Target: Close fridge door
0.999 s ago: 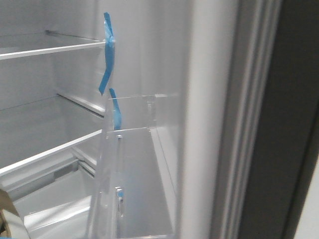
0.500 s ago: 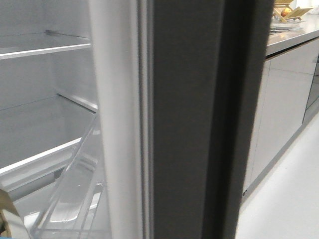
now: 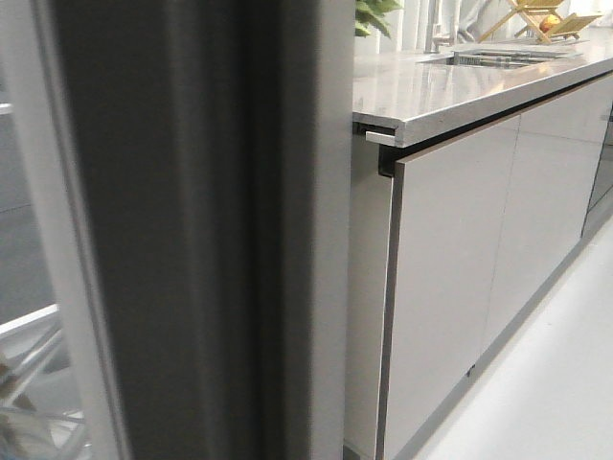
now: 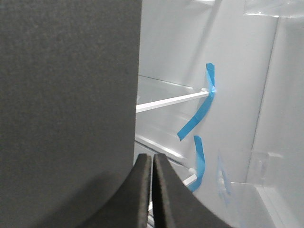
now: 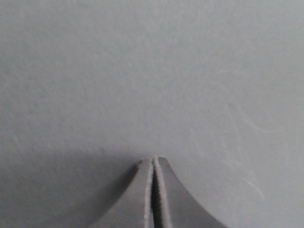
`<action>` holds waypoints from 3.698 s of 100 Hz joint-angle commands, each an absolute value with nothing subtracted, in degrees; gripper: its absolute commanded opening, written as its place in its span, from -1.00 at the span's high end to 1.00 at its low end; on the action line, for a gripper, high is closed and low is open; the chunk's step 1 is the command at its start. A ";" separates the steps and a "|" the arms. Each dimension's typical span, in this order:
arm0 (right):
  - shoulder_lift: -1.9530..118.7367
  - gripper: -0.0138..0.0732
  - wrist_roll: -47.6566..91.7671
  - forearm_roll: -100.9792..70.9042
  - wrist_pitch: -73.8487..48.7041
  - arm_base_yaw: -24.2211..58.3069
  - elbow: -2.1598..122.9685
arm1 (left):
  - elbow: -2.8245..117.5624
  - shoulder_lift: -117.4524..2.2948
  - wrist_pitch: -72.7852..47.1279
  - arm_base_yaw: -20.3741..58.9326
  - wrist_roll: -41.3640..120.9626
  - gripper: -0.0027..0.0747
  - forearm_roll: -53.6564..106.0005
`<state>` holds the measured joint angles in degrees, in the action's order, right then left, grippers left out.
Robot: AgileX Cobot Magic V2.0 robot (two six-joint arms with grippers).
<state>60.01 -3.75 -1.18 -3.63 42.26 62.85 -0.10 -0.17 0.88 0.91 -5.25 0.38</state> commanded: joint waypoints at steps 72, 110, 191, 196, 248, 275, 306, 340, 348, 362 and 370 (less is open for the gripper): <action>76.86 0.86 -3.74 -1.49 3.63 45.03 80.55 | -1.70 -1.26 5.28 1.38 -5.45 0.99 0.48; 87.21 0.86 -3.74 -1.12 5.93 45.03 91.00 | -1.70 -1.26 5.28 1.38 -5.45 0.99 0.48; 99.48 0.86 -3.74 -0.99 5.89 43.04 100.87 | -1.70 -1.26 5.28 1.38 -5.45 0.99 0.48; 99.37 0.86 -3.74 -0.99 5.54 42.38 100.64 | -1.70 -1.26 5.28 1.38 -5.45 0.98 0.48; 82.44 0.86 -3.53 0.88 5.41 32.54 82.42 | -1.70 -1.26 5.28 1.38 -5.45 0.99 0.48; 66.75 0.86 -3.53 0.88 7.25 24.83 65.34 | -1.70 -1.26 5.28 1.38 -5.45 0.99 0.48; 45.73 0.86 -3.53 1.03 9.90 17.10 43.60 | -1.70 -1.26 5.28 1.38 -5.45 0.99 0.48; 25.51 0.86 -3.53 1.11 10.05 5.97 22.01 | -1.70 -1.26 5.28 1.38 -5.45 0.99 0.48; 20.88 0.86 -3.53 1.11 9.94 4.37 17.06 | -1.70 -1.26 5.28 1.38 -5.45 0.99 0.48; 13.41 0.86 -3.53 1.11 9.94 1.73 9.62 | -1.70 -1.26 5.28 1.38 -5.45 0.99 0.48; 10.06 0.86 -3.53 1.36 9.94 0.61 6.49 | -1.70 -1.26 5.28 1.38 -5.45 0.99 0.48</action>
<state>12.95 -3.75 0.51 5.42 1.94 7.87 -0.10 -0.17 0.88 0.91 -5.25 0.38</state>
